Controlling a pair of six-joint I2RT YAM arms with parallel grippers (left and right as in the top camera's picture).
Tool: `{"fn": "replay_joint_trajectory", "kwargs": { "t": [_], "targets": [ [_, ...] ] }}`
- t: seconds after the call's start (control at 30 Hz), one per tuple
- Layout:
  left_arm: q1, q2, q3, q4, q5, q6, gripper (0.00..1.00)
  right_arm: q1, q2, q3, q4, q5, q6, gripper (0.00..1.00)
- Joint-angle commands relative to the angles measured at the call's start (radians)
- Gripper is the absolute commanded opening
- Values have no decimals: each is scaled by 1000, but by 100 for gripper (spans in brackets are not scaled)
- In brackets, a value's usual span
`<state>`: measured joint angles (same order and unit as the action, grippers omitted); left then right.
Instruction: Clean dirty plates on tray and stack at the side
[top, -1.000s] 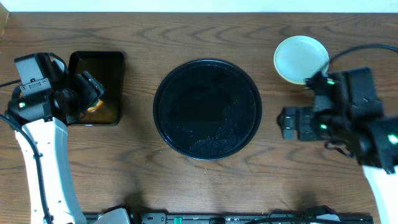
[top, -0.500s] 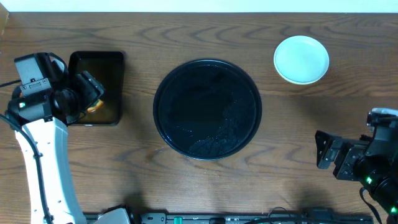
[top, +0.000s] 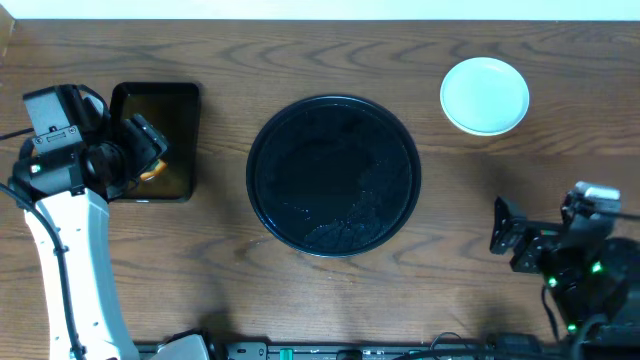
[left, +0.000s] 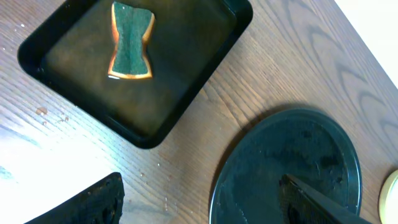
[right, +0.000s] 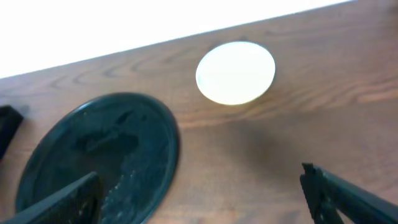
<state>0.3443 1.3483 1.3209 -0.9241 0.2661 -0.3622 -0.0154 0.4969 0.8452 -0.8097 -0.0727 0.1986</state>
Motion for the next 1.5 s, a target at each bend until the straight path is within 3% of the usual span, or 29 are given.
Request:
{"fn": "replay_joint_trajectory", "kwargs": {
  "t": [0.0, 0.13, 0.37, 0.7, 0.9, 1.03, 1.47],
  "targets": [
    [3, 4, 7, -3, 10, 6, 79, -9, -117, -208, 131, 11, -17, 99],
    [3, 4, 7, -3, 10, 6, 79, -9, -269, -437, 342, -27, -18, 99],
    [3, 4, 7, -3, 10, 6, 79, -9, -460, -655, 606, -48, -76, 99],
    [3, 4, 7, -3, 10, 6, 79, -10, -492, -827, 892, -48, -113, 99],
    [3, 4, 7, -3, 10, 6, 79, -10, -492, -840, 855, 0, -171, 99],
    [3, 4, 7, -3, 10, 6, 79, -10, -492, -840, 727, 74, -208, 99],
    [3, 4, 7, -3, 10, 6, 79, -11, -491, -840, 734, 68, -245, 99]
  ]
}}
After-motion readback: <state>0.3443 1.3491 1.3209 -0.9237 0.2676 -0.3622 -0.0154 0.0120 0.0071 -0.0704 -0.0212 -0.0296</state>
